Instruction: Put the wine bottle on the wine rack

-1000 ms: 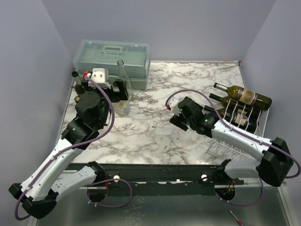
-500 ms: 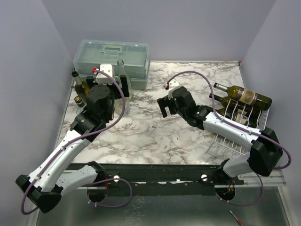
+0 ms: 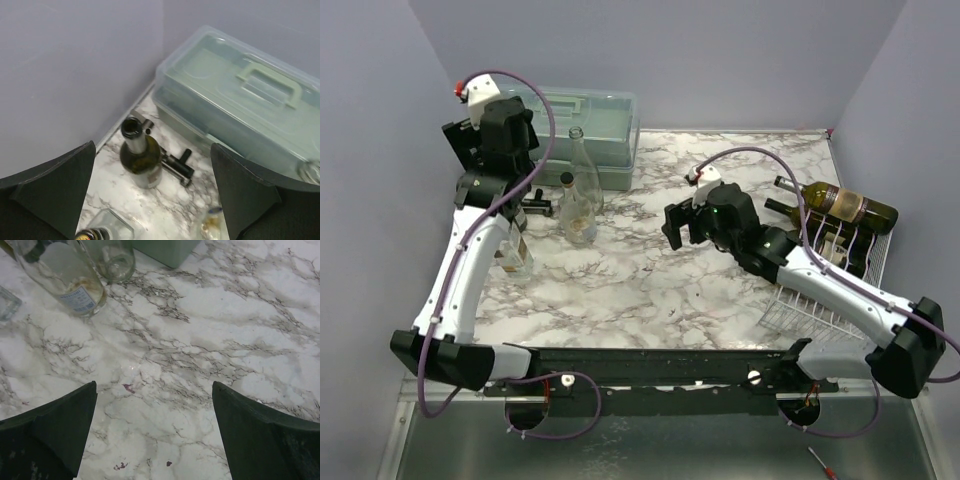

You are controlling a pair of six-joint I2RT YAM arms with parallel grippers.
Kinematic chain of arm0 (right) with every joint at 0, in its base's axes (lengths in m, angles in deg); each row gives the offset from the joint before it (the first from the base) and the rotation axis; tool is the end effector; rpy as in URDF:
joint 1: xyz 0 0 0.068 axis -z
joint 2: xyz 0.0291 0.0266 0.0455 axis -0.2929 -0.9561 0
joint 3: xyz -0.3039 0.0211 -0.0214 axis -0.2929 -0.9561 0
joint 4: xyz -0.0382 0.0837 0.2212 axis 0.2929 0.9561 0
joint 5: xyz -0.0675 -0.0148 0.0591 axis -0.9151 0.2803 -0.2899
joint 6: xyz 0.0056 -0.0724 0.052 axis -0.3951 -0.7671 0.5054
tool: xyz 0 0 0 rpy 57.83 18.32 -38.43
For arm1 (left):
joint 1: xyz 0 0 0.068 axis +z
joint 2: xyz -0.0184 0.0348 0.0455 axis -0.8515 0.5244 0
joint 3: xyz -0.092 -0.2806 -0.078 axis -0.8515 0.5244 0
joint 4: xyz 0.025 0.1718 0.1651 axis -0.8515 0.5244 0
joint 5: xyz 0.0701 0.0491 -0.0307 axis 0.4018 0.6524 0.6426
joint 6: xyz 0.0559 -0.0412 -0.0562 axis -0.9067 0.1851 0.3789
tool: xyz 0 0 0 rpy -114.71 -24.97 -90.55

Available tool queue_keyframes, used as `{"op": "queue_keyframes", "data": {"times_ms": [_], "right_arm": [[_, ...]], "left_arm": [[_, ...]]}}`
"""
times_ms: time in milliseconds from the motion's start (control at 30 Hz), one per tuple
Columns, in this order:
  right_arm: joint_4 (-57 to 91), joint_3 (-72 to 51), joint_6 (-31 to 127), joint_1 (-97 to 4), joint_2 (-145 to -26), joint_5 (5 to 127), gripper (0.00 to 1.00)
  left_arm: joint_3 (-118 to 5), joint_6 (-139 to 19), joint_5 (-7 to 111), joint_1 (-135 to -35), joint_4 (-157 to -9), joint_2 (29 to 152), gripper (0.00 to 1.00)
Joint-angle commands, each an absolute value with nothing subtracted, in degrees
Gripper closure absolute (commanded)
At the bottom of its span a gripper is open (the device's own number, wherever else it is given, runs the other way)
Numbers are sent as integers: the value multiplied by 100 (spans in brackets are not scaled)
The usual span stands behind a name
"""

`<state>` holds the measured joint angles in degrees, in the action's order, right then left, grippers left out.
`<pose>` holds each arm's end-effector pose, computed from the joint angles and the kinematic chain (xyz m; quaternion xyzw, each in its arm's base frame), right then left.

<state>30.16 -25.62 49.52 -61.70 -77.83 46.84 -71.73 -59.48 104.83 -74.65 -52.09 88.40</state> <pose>0.2255 0.2011 0.3385 -0.2139 0.8216 0.1588 0.5040 0.2658 -0.0196 0.4778 -0.2016 0.7411 0.1541 0.6216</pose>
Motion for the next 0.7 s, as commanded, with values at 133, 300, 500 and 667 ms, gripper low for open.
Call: {"op": "queue_keyframes", "data": {"times_ms": [133, 300, 500, 667], "right_arm": [[3074, -2956, 4872, -6203, -6921, 5104, 0], [3080, -3055, 4887, -6199, -6739, 5125, 0], [3167, -3049, 4889, -6203, -6679, 5137, 0], [3155, -3052, 4906, -6201, -6709, 5145, 0]], "left_arm": [[-7930, -5514, 10556, -6230, -4142, 9913, 1], [-7971, -5627, 10159, -5741, -4154, 10592, 1], [-7930, -5647, 9594, -5393, -4365, 11109, 8], [-7828, -5683, 9438, -5358, -4560, 11300, 21]]}}
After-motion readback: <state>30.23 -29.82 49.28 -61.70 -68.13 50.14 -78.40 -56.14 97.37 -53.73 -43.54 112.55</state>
